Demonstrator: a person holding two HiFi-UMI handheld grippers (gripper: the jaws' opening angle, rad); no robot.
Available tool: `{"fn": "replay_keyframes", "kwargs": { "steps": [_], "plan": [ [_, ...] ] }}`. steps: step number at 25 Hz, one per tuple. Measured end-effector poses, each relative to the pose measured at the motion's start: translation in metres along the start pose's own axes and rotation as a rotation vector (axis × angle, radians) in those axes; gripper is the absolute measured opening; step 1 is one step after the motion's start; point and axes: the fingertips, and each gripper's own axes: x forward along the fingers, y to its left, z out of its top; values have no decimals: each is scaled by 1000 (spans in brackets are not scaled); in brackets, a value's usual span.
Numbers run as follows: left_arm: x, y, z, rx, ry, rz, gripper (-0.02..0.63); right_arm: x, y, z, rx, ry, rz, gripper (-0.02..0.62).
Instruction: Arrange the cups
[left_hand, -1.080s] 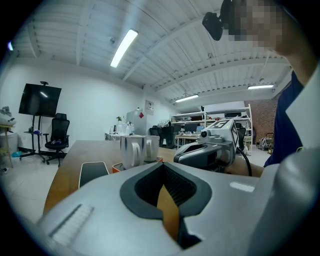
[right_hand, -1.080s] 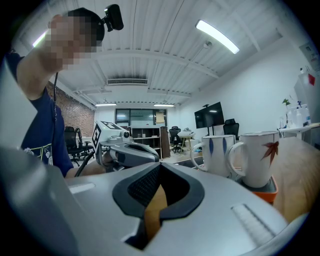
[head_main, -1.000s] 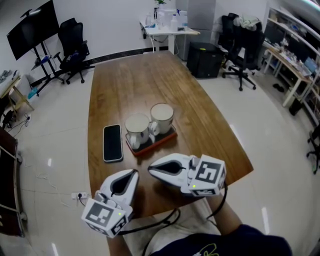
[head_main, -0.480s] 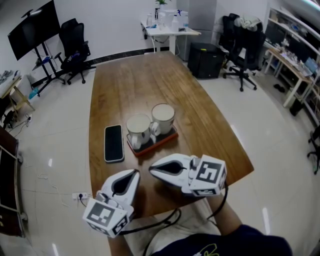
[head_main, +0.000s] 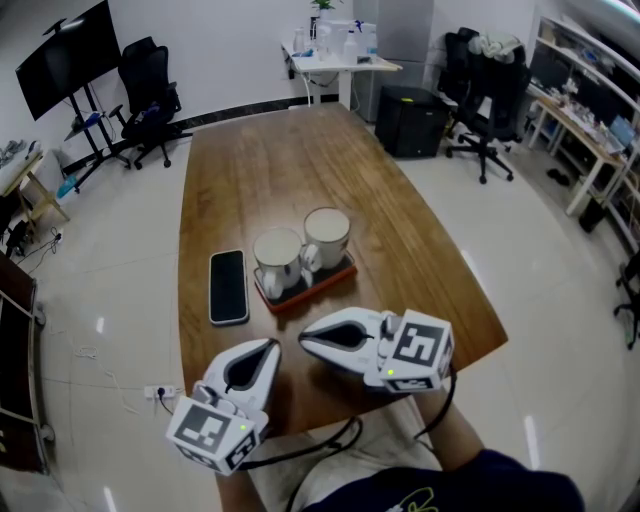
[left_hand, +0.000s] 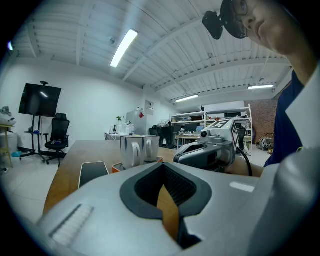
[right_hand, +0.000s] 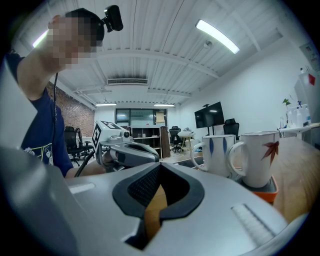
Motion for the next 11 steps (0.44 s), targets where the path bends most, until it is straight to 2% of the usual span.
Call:
{"fn": "replay_keyframes", "kwargs": {
  "steps": [11],
  "plan": [
    [0, 0, 1, 6, -1, 0, 3, 0, 0, 0, -2, -2, 1, 6]
  ]
}}
